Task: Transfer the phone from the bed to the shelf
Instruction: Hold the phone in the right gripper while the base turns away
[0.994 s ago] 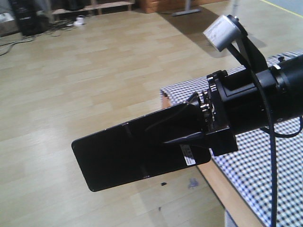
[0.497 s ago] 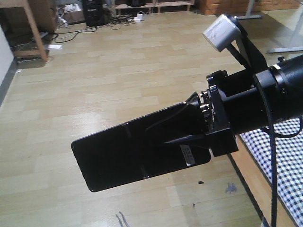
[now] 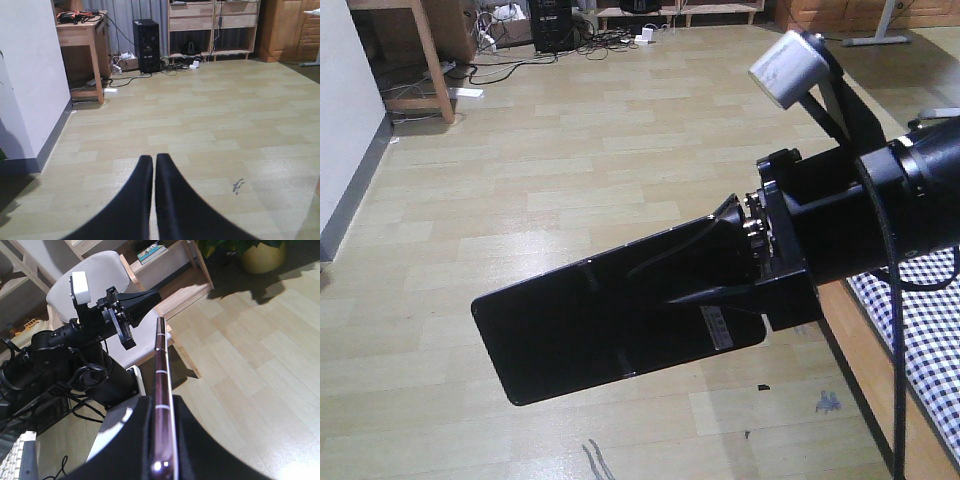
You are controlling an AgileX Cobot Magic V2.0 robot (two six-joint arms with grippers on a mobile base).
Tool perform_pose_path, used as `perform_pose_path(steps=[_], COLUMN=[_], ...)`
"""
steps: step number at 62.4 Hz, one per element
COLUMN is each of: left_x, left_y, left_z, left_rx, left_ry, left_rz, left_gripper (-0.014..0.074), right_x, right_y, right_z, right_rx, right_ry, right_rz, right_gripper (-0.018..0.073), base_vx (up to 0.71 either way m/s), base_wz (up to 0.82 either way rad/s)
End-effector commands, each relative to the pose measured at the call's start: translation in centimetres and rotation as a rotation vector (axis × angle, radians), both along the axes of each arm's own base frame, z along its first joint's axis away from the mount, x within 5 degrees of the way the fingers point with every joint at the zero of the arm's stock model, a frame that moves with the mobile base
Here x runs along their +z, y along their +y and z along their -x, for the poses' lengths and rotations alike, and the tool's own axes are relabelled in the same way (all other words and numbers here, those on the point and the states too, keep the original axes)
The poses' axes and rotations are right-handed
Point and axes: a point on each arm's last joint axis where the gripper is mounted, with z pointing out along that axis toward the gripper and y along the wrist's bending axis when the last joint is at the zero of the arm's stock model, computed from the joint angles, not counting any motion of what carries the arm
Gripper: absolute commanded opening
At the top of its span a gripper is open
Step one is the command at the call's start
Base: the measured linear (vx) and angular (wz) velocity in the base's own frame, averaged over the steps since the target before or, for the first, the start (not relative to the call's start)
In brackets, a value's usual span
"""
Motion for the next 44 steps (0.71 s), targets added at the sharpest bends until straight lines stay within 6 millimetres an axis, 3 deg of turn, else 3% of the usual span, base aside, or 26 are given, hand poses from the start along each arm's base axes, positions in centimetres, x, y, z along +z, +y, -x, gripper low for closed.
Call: perform_pose_path(steps=[1,44], left_x=[0.44,0.44], left_y=[0.02,0.02], left_z=[-0.02,-0.02], left_rx=[0.003,0.003], left_ry=[-0.071,-0.071], left_rz=[0.005,0.005], left_gripper=[0.0001,0.0001], right_x=[1.97,1.99], right_y=[-0.01,0.00], right_z=[1.29,1.30], right_rx=[0.051,0.051], right_ry=[-0.003,-0.002], right_rz=[-0.087,-0.090], right_gripper=[-0.0002,-0.0002], base_vx=[0.00,0.07], base_wz=[-0.02,0.02])
